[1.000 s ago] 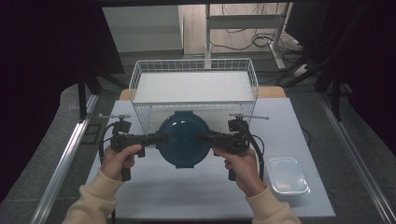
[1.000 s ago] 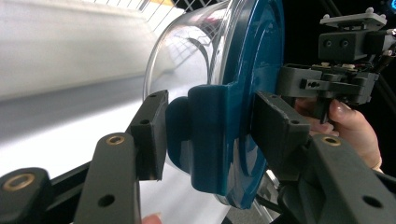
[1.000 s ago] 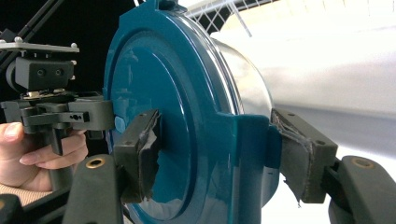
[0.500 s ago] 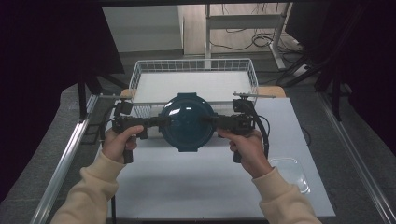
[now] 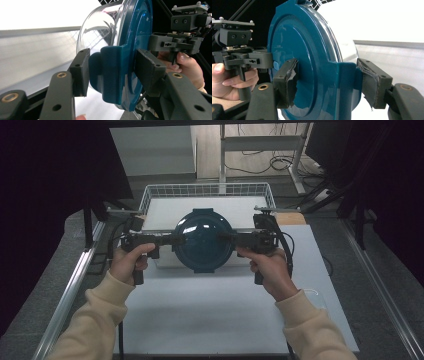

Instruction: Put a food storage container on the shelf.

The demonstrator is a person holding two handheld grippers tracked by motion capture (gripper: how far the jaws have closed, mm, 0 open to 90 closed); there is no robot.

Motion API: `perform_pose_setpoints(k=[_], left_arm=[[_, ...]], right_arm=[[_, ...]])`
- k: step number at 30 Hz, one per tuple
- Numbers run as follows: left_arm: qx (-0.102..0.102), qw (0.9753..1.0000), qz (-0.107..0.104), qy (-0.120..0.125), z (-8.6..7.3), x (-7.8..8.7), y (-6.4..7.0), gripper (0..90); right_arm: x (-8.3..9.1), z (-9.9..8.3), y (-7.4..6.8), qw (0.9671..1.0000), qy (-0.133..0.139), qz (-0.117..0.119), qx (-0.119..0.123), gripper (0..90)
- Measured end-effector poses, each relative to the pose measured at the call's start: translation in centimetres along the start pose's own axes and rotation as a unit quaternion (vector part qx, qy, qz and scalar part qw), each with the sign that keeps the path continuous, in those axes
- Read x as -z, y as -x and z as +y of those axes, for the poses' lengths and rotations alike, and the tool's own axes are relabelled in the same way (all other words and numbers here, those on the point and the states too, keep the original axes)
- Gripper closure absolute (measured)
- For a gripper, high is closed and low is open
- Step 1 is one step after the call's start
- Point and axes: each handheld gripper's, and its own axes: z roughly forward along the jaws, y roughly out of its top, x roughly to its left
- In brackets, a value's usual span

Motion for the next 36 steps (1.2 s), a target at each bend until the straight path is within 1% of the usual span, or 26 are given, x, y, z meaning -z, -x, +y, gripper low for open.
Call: perform_pose_setpoints(k=[5,6,7,8,15,17,19,21,22,23,25,27,29,32,36], left_arm=[[0.0,1.0,0.001,0.002,0.8,-0.1,0.0,48.3],[0.002,1.0,0.002,0.002,1.2,-0.1,-0.1,48.3],[0.002,1.0,0.002,0.002,1.2,-0.1,-0.1,48.3],[0.001,1.0,0.004,0.003,1.6,-0.1,-0.1,48.2],[0.001,1.0,0.008,0.004,3.5,0.0,-0.2,48.3],[0.003,1.0,0.008,0.004,3.8,0.0,-0.3,48.3],[0.005,1.0,0.006,0.003,4.6,0.0,-0.5,48.2],[0.008,0.9999,0.005,0.004,5.1,0.0,-0.7,48.3],[0.008,0.9999,0.005,0.004,5.1,0.0,-0.7,48.3],[0.008,1.0,0.005,0.002,5.6,0.0,-0.8,48.3],[0.008,1.0,0.005,0.001,5.8,0.0,-0.9,48.2],[0.009,0.9999,0.004,0.002,6.5,-0.1,-1.0,48.2],[0.009,0.9999,0.004,0.003,6.7,-0.1,-1.1,48.3],[0.008,1.0,0.003,0.003,7.5,-0.1,-1.1,48.3],[0.008,1.0,0.002,0.003,8.1,-0.1,-1.2,48.2]], right_arm=[[0.0,0.8,0.2,1.0,-0.004,0.002,0.002,35.7],[-0.1,1.3,0.3,1.0,-0.006,0.003,0.003,35.8],[-0.1,1.3,0.3,1.0,-0.006,0.003,0.003,35.8],[-0.3,1.8,0.4,1.0,-0.007,0.005,0.004,35.8],[-0.7,3.8,0.5,0.9999,-0.012,0.011,0.006,36.1],[-0.7,4.1,0.6,0.9998,-0.012,0.012,0.005,36.1],[-1.0,5.0,0.7,0.9998,-0.014,0.012,0.007,36.3],[-1.1,5.5,0.7,0.9998,-0.014,0.012,0.009,36.4],[-1.2,5.8,0.8,0.9998,-0.016,0.013,0.01,36.4],[-1.3,6.0,0.8,0.9997,-0.017,0.012,0.009,36.4],[-1.4,6.5,0.8,0.9997,-0.018,0.012,0.009,36.5],[-1.5,7.0,0.9,0.9997,-0.021,0.012,0.009,36.6],[-1.5,7.3,0.9,0.9997,-0.02,0.013,0.01,36.6],[-1.6,8.1,0.9,0.9997,-0.02,0.012,0.01,36.6],[-1.6,8.6,0.8,0.9997,-0.02,0.011,0.01,36.7]])
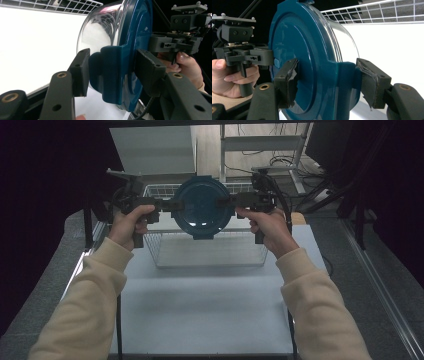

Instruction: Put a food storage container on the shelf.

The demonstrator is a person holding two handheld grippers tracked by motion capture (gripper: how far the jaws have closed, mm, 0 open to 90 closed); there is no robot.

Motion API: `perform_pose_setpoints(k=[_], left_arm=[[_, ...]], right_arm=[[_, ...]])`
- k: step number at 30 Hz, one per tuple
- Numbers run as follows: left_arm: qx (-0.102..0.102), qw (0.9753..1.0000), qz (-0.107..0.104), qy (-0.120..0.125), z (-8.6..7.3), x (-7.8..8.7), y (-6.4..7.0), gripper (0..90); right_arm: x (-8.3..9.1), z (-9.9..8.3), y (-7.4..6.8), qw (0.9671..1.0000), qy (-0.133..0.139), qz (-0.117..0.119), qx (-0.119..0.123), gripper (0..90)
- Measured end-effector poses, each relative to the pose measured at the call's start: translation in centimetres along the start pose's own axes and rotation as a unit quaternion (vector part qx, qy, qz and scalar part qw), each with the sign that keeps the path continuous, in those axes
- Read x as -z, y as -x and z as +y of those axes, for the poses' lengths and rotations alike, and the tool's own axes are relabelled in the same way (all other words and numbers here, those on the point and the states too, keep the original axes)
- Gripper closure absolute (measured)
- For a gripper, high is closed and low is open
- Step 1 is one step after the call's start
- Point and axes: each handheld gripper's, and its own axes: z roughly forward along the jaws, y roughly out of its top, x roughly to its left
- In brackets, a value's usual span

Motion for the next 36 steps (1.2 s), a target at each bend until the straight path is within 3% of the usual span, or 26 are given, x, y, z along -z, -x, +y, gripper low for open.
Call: perform_pose_setpoints(k=[11,16,24,36], left_arm=[[0.011,0.9999,-0.001,0.002,1.4,-0.7,-1.1,48.0],[0.021,0.9998,-0.003,0.002,2.0,-1.5,-2.4,47.9],[0.035,0.9994,-0.007,-0.004,2.3,-2.6,-3.9,47.8],[0.05,0.9987,0.0,-0.012,2.4,-3.7,-5.1,47.3]], right_arm=[[-0.8,2.2,0.9,0.9999,-0.011,-0.003,0.0,36.7],[-1.6,2.7,1.7,0.9999,-0.015,-0.006,-0.005,36.7],[-2.5,3.0,3.2,0.9996,-0.023,-0.01,-0.014,36.7],[-3.4,3.0,4.7,0.999,-0.03,-0.013,-0.031,36.7]])
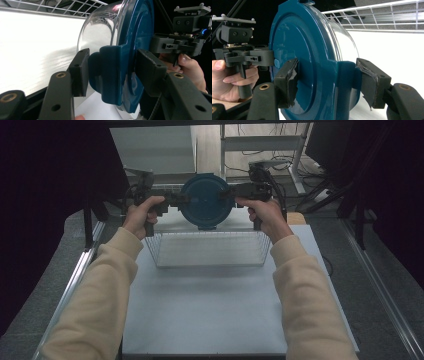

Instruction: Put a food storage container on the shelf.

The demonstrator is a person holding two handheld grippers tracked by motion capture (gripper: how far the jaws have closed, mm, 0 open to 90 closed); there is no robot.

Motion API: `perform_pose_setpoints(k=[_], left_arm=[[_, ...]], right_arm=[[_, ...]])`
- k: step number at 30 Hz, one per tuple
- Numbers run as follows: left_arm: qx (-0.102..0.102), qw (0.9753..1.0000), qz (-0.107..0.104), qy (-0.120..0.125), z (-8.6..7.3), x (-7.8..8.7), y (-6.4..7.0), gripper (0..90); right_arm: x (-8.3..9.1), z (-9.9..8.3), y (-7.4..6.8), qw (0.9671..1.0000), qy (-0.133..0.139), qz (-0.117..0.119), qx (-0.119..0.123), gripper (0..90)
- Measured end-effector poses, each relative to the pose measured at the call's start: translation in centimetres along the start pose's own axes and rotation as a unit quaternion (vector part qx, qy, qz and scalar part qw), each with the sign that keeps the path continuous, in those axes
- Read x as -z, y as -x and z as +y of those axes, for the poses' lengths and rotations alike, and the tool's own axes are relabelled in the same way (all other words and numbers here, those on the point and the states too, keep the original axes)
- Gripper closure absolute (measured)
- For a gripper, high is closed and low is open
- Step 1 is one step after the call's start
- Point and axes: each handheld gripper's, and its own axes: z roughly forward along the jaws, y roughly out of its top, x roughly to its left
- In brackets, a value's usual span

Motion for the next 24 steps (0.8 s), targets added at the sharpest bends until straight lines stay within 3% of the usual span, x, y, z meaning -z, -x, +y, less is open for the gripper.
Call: perform_pose_setpoints(k=[7,17,24], left_arm=[[0.017,0.9998,0.005,0.002,0.2,-0.7,-0.9,47.4],[0.059,0.9981,0.006,0.015,0.7,-1.3,-1.9,47.1],[0.093,0.9954,0.002,0.023,1.1,-1.9,-2.9,46.6]], right_arm=[[-0.9,0.0,1.4,0.9998,0.002,0.005,-0.021,36.7],[-1.6,0.4,2.5,0.9986,0.011,0.011,-0.05,36.9],[-2.1,0.6,3.3,0.9969,0.012,0.013,-0.077,36.9]])
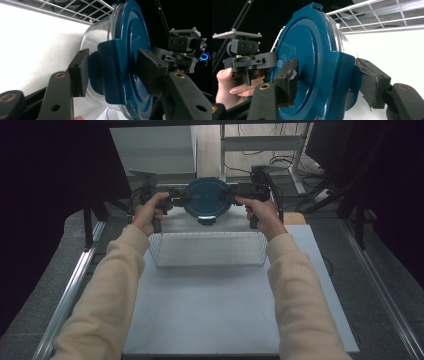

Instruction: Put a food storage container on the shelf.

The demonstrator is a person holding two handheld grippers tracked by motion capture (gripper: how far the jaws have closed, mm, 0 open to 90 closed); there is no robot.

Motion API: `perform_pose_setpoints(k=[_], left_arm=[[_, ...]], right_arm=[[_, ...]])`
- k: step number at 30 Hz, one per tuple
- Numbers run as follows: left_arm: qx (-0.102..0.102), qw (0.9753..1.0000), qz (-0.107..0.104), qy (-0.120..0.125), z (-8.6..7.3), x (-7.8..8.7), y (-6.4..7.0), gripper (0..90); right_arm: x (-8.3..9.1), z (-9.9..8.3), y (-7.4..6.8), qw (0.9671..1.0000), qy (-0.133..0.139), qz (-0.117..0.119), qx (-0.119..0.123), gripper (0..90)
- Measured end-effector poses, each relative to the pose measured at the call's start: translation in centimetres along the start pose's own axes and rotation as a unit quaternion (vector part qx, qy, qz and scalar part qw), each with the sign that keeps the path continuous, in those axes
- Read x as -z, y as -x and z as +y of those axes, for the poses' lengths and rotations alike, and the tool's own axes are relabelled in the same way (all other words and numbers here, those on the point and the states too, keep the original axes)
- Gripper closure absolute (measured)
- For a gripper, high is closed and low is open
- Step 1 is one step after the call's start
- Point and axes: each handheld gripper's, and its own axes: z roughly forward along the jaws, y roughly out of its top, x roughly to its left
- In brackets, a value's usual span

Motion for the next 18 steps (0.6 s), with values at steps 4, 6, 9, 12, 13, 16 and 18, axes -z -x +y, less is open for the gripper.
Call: perform_pose_setpoints(k=[4,6,9,12,13,16,18], left_arm=[[0.015,0.9999,0.003,0.007,0.1,-0.4,-0.3,46.3],[0.016,0.9998,0.002,0.008,0.1,-0.4,-0.4,46.2],[0.016,0.9998,0.003,0.012,0.2,-0.6,-0.6,45.8],[0.01,0.9998,0.005,0.016,0.1,-0.7,-0.6,45.6],[0.009,0.9998,0.005,0.017,0.1,-0.7,-0.6,45.5],[0.005,0.9998,0.004,0.018,0.0,-0.7,-0.6,45.4],[0.001,0.9998,0.001,0.022,0.0,-0.8,-0.6,44.8]], right_arm=[[-0.3,0.2,0.6,0.9998,0.001,0.003,-0.021,36.7],[-0.4,0.2,0.7,0.9997,0.001,0.002,-0.025,36.7],[-0.6,0.2,1.1,0.9992,0.002,0.007,-0.04,36.4],[-0.8,0.1,1.6,0.9987,0.002,0.013,-0.049,36.1],[-0.8,0.1,1.7,0.9987,0.004,0.016,-0.049,36.0],[-0.8,0.1,1.7,0.9988,0.004,0.017,-0.046,35.9],[-0.8,0.1,1.7,0.9989,0.004,0.017,-0.044,34.5]])
